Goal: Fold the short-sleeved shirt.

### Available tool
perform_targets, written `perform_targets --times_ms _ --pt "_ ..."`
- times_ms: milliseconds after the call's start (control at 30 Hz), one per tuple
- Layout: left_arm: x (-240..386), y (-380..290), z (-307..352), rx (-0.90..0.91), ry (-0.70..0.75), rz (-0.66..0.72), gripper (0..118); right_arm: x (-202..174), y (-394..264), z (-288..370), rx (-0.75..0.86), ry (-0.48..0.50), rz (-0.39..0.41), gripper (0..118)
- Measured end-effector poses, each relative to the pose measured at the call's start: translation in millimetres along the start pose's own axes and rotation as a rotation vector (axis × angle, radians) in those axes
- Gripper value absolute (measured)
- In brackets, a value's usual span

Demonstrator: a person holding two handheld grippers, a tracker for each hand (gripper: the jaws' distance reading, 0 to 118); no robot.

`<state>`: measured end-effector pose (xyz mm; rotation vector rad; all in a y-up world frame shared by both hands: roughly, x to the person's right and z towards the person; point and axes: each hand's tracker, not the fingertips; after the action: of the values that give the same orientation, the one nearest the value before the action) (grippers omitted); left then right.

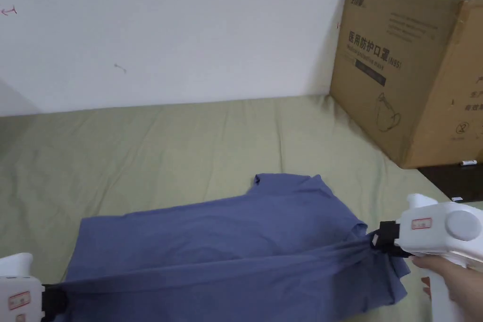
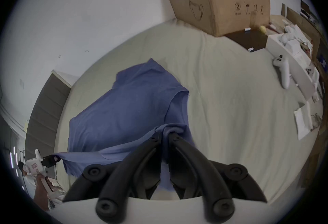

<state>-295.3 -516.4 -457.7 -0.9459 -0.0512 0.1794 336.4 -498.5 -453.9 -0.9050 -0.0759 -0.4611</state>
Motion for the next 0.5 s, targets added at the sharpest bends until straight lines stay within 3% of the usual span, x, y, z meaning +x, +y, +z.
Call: perform_targets --times_ms 33,67,100,133,167,267,333,433,467,500 --pt "5 -4 -4 -0.008 0.005 0.007 23 1 2 -13 0.008 0.0 -0.007 16" --pt "4 -4 -7 -0.002 0.02 0.016 50 0 2 -18 0.03 -0.013 -0.016 38" --pt "4 -5 -7 0.012 0.022 0.023 97 -1 0 -18 0.097 -0.031 -0.013 79" --pt "3 -7 -3 0.042 0.035 0.034 118 -2 -2 -17 0.145 -0.053 -0.009 105" --pt "2 -8 8 0.131 -0.003 0.052 115 -3 -6 -11 0.204 -0.041 -0.007 116" --pt "-3 -15 24 0.151 -0.024 0.046 111 -2 -23 8 0.264 0.008 0.038 117" --pt "-2 -24 39 0.188 -0.025 0.014 111 -3 -39 24 0.27 -0.004 0.121 117" --pt "5 -49 67 0.247 0.003 -0.021 110 -15 -74 60 0.297 0.057 0.256 116" --pt "8 -61 78 0.246 -0.002 -0.023 104 -20 -89 77 0.302 0.099 0.296 116" --pt "12 -72 87 0.248 -0.031 -0.029 83 -25 -101 88 0.308 0.132 0.322 114"
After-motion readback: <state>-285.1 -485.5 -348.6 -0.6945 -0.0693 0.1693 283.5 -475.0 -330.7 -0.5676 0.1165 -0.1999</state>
